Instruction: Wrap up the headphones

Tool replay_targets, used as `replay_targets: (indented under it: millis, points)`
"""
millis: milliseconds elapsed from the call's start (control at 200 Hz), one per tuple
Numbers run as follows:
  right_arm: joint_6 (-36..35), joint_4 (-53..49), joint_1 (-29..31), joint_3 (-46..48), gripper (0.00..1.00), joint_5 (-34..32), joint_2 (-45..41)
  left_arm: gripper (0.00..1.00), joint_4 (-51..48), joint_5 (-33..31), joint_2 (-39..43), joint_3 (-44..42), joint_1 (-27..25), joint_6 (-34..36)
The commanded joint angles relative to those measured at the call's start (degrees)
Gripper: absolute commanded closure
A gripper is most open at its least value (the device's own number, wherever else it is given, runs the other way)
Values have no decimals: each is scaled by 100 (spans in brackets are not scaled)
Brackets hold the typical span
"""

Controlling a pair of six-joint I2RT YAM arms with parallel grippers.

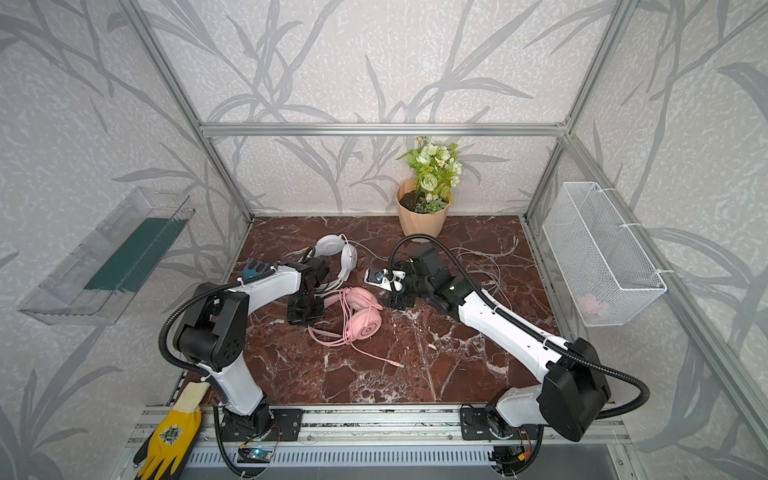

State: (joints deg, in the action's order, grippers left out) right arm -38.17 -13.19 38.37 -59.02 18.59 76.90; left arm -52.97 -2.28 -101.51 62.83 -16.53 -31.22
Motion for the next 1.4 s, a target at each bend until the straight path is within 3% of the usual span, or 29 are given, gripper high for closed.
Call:
replay_targets:
  millis: [0, 220, 440, 780, 935, 1095, 1190, 1395]
  points:
    - [764, 327, -120, 197, 21, -40, -274, 99, -275, -488, 211, 47, 198, 43]
    - [892, 668, -233, 493, 18, -438, -525, 93, -629, -1005, -20, 439, 280, 380]
    - [921, 862, -334, 639, 16, -552, -606, 59, -721, -977, -1, 570, 316, 418]
    - [1076, 1076, -466, 750, 12, -560, -620, 42, -1052, -1028, 276, 1007, 343, 468]
    - [1732, 1185, -564, 652, 13, -285, -420, 36, -1189, -902, 425, 1361, 439, 604]
    - [2742, 1039, -579, 354, 25, 53, 33, 32, -1042, -319, 593, 1521, 690, 682]
    - [2272, 429, -562, 187, 25, 839, 231, 30, -986, -40, 732, 1499, 809, 705]
    - [924, -1169, -14, 26, 26, 579, 365, 28, -777, 380, 897, 1180, 1382, 720]
